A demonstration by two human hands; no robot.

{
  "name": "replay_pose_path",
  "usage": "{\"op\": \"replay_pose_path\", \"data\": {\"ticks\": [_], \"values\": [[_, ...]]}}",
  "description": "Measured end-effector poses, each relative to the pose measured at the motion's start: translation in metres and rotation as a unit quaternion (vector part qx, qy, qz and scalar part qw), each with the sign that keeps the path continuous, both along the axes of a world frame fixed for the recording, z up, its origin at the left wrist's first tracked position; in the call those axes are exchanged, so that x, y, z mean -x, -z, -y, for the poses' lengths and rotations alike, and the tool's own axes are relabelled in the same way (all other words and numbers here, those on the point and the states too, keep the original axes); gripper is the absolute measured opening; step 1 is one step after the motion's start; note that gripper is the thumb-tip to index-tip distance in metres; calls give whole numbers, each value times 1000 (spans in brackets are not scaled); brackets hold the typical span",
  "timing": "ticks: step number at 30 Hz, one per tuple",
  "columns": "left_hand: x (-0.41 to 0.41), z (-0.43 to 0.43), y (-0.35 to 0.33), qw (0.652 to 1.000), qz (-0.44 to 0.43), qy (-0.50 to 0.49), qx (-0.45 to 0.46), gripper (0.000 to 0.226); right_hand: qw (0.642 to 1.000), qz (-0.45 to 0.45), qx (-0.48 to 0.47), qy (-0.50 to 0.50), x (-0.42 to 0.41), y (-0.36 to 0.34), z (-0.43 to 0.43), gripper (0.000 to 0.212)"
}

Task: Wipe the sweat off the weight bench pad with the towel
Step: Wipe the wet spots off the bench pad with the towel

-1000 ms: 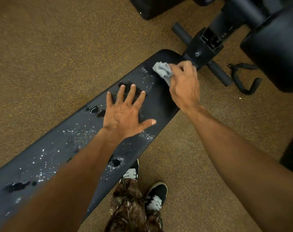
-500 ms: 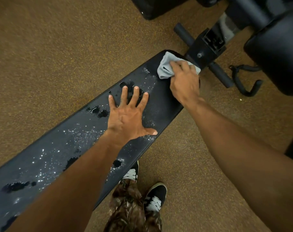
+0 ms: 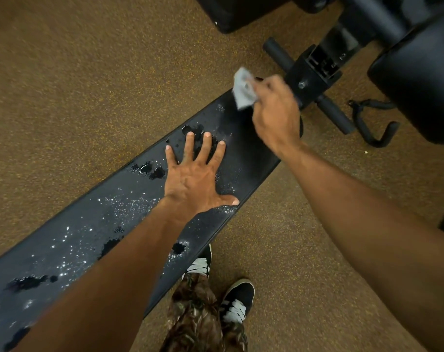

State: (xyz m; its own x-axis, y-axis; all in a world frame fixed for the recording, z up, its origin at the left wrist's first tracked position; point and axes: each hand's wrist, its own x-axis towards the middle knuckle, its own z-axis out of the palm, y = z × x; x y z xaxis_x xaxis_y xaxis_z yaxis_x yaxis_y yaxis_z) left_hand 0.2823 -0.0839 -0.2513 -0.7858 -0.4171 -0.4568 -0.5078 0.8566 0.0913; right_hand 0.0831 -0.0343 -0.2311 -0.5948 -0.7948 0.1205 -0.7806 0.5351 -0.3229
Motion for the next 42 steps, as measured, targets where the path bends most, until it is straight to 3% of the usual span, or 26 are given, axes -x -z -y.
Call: {"op": "replay_pose_path", "data": {"ticks": [2,5,10,12,15,17,19,23,28,32,35,38,42], "values": [[1,0,0,1000,5,3,-3,133,1000,-9,-19,19,13,0,11,45],[0,0,0,1000,3,-1,-2,133,993,25,-107,-46,-2,10,22,49],[3,2,-12,999,29,-9,-31,126,979,51,-115,-160,-58,5,11,49],[4,9,-28,997,2,-49,-52,97,973,57,-132,-181,-57,-2,4,48],[0,26,-50,984,-111,-136,-15,32,973,81,-139,-165,-46,-12,1,47],[-2,35,-59,967,-195,-161,-5,21,986,70,-77,-131,-45,-19,-1,49],[2,45,-62,953,-252,-165,-22,20,992,51,-50,-102,-48,-19,-4,49],[12,63,-56,944,-290,-157,-29,28,991,74,-101,-56,-61,1,-13,55],[10,64,-42,944,-288,-158,-25,36,978,83,-125,-142,-108,23,-19,48],[3,56,-35,956,-239,-173,-9,42,957,107,-110,-248,-103,-2,-30,47],[-10,54,-31,959,-191,-207,18,43,985,106,-58,-119,-63,-26,-28,45],[-24,43,-24,974,-150,-170,29,44,997,75,13,6,-15,-37,-6,46],[-34,28,-18,979,-135,-148,38,45,991,61,-115,-26,4,-18,36,48]]}}
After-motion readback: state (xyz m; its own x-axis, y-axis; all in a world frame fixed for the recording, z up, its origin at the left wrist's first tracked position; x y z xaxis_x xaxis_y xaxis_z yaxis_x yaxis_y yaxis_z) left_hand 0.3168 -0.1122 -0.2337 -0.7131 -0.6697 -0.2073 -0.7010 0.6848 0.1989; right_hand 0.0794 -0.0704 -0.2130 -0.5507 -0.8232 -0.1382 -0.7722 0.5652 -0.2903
